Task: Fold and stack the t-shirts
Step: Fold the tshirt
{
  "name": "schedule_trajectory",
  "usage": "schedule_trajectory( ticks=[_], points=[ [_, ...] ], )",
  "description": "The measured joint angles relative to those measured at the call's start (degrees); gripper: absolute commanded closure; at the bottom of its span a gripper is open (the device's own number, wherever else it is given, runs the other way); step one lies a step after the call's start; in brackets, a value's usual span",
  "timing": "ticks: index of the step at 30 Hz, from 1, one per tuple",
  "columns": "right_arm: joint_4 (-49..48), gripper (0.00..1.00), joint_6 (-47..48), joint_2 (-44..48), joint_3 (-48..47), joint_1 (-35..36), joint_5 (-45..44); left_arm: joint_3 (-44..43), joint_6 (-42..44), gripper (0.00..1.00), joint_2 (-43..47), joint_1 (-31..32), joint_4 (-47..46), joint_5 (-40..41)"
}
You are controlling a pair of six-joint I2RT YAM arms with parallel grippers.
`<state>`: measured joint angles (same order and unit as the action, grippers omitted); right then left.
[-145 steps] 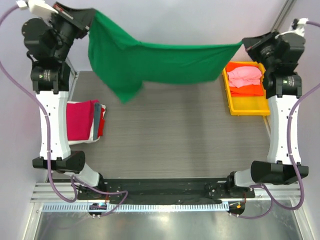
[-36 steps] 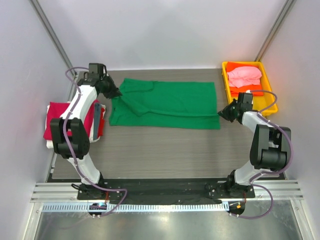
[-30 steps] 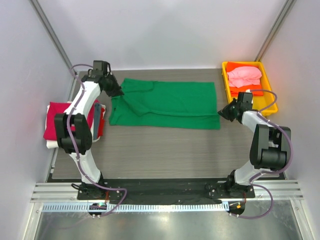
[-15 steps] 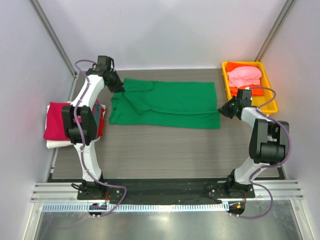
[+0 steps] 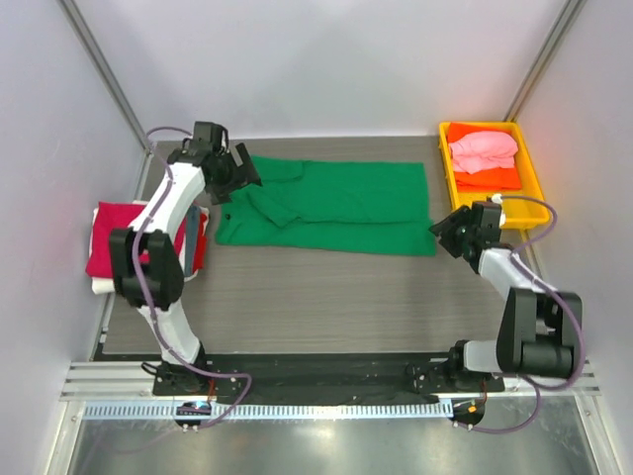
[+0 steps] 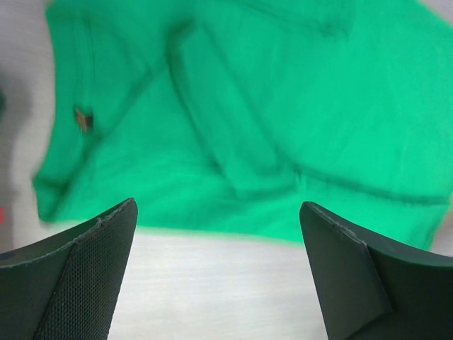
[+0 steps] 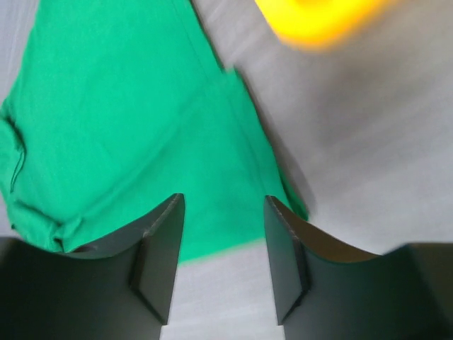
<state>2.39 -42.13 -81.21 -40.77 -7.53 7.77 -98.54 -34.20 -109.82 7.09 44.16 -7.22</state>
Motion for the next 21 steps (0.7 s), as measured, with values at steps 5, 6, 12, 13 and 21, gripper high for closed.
schedule_trajectory(
  ticks=[5,6,12,13,21],
  points=[
    [-4.9,0.52,-5.6,13.2,12.9,0.2,-2.5,21.2,-4.6,0.04,19.9,2.4,-10.9,-0.3],
    [-5.8,0.52,-7.0,14.9,15.3,0.3,-3.1,25.4,-5.8,0.04,23.6,2.7,-13.5,-0.5],
    [-8.9,0.53,-13.6,16.1,21.7,1.3,-8.0,41.3,-10.7,0.04,32.6,2.9,-22.1,-0.3],
    [-9.6,0.53,-14.0,15.5,21.7,1.6,-8.2,42.8,-11.2,0.05,32.7,2.9,-22.8,-0.3],
    [-17.9,0.55,-19.5,7.8,21.7,4.4,-10.3,49.7,-13.9,0.04,35.6,2.9,-25.9,0.5]
  ],
)
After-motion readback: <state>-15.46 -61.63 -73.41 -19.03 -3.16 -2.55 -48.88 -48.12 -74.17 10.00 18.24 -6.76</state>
